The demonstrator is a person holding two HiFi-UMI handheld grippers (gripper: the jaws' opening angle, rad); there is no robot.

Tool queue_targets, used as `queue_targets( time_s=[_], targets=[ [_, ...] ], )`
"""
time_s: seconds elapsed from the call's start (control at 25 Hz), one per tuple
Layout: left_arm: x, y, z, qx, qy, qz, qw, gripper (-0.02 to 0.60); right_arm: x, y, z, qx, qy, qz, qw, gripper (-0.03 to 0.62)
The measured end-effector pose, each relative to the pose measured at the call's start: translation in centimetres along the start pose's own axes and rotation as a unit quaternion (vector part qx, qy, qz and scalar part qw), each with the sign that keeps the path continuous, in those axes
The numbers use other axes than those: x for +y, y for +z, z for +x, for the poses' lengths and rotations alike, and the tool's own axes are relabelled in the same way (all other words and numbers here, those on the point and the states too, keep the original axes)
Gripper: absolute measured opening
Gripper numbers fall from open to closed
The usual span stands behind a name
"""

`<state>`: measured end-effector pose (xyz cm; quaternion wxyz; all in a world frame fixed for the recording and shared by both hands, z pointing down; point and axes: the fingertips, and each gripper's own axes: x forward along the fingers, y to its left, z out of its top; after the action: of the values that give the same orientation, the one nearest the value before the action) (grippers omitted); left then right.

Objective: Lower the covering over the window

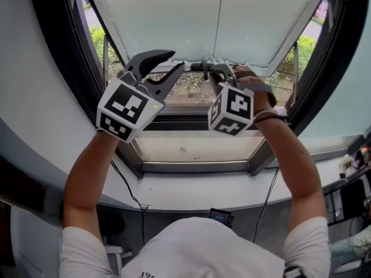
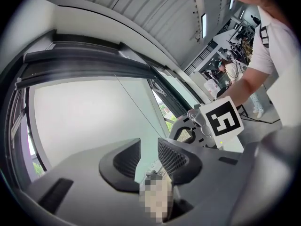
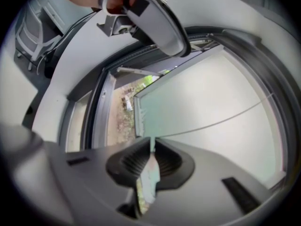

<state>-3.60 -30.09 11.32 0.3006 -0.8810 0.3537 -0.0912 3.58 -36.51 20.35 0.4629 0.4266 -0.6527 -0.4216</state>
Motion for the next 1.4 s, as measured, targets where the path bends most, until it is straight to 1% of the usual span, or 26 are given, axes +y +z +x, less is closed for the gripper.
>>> queue_targets(
  time_s=[0.24,0.44,0.68,0.88,1.04,1.2,1.4],
  targets=[
    [-0.1,0.7,-0.2,0.001,-0.001,0.011,0.9999,0.129,2.4,-0.5,-0.3,0.008,0.027,-0.006,1.000,0.041],
    [-0.3,1.0,-0.2,0.005,-0.007,0.022,0.9997,0.144,3.4,-0.8,-0.6,0.013,0.036,0.003,0.999,0.041],
    [0.1,1.7,-0.3,0.006,-0.003,0.042,0.9991,0.156,5.1,-1.4,-0.9,0.024,0.056,-0.005,0.998,0.041],
    [1.4,2.6,-0.9,0.004,0.011,0.056,0.9983,0.164,7.3,-2.2,-1.0,0.040,0.077,-0.014,0.996,0.041],
    [2.5,3.2,-1.2,0.007,0.023,0.074,0.9970,0.169,8.6,-2.3,-0.9,0.042,0.089,-0.009,0.995,0.041],
    [3.6,3.8,-1.3,0.012,0.036,0.094,0.9948,0.176,9.9,-2.2,-0.9,0.041,0.102,-0.007,0.994,0.041],
    [5.5,4.2,-1.2,0.023,0.061,0.121,0.9905,0.189,11.3,-2.6,-0.7,0.047,0.111,-0.008,0.993,0.041]
  ],
)
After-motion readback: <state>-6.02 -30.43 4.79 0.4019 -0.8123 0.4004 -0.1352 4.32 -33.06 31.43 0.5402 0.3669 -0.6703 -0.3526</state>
